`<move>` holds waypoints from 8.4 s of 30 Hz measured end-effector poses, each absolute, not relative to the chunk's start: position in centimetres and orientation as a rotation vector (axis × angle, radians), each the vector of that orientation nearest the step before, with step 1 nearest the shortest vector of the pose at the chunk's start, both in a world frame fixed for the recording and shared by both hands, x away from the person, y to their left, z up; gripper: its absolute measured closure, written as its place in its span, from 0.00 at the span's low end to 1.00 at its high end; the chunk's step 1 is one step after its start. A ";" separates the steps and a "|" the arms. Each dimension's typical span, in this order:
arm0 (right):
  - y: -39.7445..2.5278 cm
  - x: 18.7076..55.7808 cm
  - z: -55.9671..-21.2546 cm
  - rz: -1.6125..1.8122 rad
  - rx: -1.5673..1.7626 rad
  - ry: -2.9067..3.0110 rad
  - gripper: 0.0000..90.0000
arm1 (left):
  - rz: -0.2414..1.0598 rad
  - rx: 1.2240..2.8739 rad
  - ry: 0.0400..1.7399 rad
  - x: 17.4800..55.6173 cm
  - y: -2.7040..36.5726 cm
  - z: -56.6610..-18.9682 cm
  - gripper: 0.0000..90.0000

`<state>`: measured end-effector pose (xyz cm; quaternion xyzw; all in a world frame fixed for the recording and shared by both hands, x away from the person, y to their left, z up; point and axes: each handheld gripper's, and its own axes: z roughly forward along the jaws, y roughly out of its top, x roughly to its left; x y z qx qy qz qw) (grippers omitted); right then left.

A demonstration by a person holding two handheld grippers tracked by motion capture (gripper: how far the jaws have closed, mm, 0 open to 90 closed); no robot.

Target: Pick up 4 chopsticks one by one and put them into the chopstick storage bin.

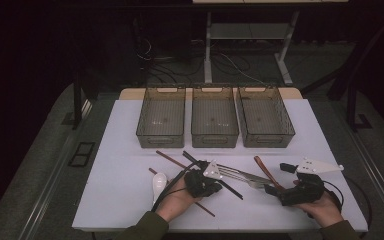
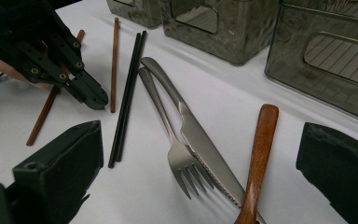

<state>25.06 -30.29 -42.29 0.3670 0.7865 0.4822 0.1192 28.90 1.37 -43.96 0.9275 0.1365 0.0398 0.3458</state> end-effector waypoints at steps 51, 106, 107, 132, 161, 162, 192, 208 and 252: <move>-30.2 25.1 -42.4 1.409 1.075 2.311 0.01 | 0.027 2.394 0.179 28.6 2.7 -44.0 0.93; -30.3 25.0 -42.4 1.409 1.078 2.310 0.01 | 0.098 2.347 0.572 30.1 14.8 -42.5 0.97; -30.3 25.0 -42.4 1.409 1.077 2.310 0.01 | 0.098 2.351 0.570 29.7 14.8 -42.6 0.97; -30.2 25.1 -42.4 1.408 1.080 2.309 0.01 | 0.053 2.413 0.672 23.3 16.8 -43.1 0.98; -30.2 25.2 -42.5 1.404 1.077 2.311 0.01 | 0.266 2.439 0.844 25.8 22.8 -42.8 0.98; -30.2 25.2 -42.5 1.404 1.077 2.312 0.01 | 0.253 2.425 0.833 25.8 22.6 -42.8 0.98; -30.2 25.3 -42.6 1.406 1.073 2.322 0.01 | 0.055 2.411 0.303 32.2 12.2 -43.2 0.80; -30.0 25.4 -42.8 1.401 1.072 2.332 0.01 | -0.011 2.447 0.150 33.5 12.1 -44.0 0.88; -30.2 25.4 -42.9 1.397 1.082 2.332 0.01 | -0.051 2.404 0.004 34.6 12.5 -43.3 0.93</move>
